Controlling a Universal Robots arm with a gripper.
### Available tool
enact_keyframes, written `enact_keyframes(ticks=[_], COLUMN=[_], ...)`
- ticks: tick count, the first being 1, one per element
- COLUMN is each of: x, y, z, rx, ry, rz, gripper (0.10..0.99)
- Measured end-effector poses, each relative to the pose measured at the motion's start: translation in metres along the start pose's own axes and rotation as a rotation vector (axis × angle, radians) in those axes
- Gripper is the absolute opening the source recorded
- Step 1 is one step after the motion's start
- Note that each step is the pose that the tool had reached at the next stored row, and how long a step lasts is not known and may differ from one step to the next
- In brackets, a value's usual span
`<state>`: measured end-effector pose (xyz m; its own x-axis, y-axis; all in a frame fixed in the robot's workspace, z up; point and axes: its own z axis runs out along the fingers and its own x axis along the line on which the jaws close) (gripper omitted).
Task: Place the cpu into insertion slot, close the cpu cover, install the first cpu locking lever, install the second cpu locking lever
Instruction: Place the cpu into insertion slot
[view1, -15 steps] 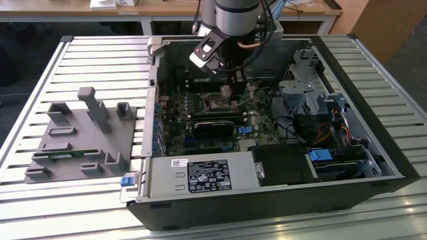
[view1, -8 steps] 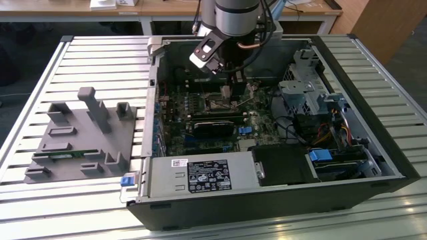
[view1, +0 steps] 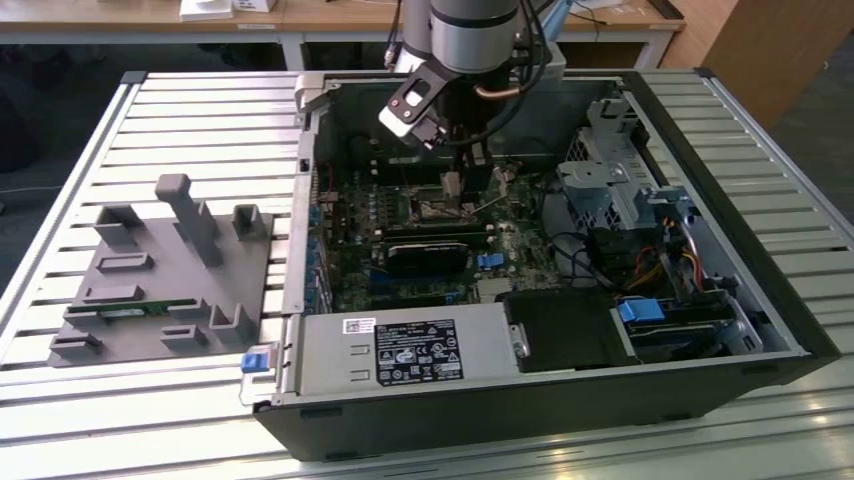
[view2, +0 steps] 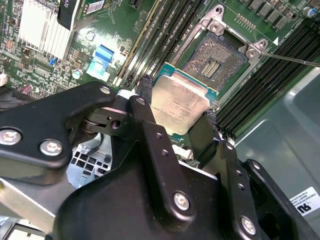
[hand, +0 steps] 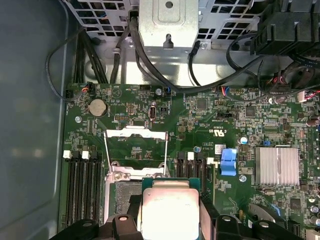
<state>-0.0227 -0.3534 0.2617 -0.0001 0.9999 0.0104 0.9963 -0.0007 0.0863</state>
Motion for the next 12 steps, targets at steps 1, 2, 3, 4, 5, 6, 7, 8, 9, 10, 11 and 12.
enact_keyframes(ticks=[1,2,3,4,5,6,7,8,9,10,11,12], x=[0.0001,0.0001,0.0002,0.0002,0.0003,0.0004,0.0004,0.0005,0.0005,0.0005,0.0005,0.0007], y=[0.0000,-0.0001,-0.0001,-0.0001,-0.0001,-0.0001,-0.0002,-0.0002,-0.0002,-0.0003,-0.0003,-0.0003], z=[0.0002,0.0004,0.0006,0.0008,0.0011,0.0015,0.0017,0.0019,0.0022,0.0024,0.0027,0.0029], rx=[0.000,0.000,0.000,0.000,0.000,0.000,0.000,0.000,0.000,0.000,0.000,0.000], ry=[0.0000,-0.0001,-0.0001,-0.0001,-0.0001,-0.0001,-0.0003,-0.0004,-0.0004,-0.0005,-0.0006,-0.0008], rz=[0.000,0.000,0.000,0.000,0.000,0.000,0.000,0.000,0.000,0.000,0.000,0.000], gripper=[0.541,0.541,0.541,0.541,0.541,0.541,0.541,0.541,0.541,0.541,0.541,0.541])
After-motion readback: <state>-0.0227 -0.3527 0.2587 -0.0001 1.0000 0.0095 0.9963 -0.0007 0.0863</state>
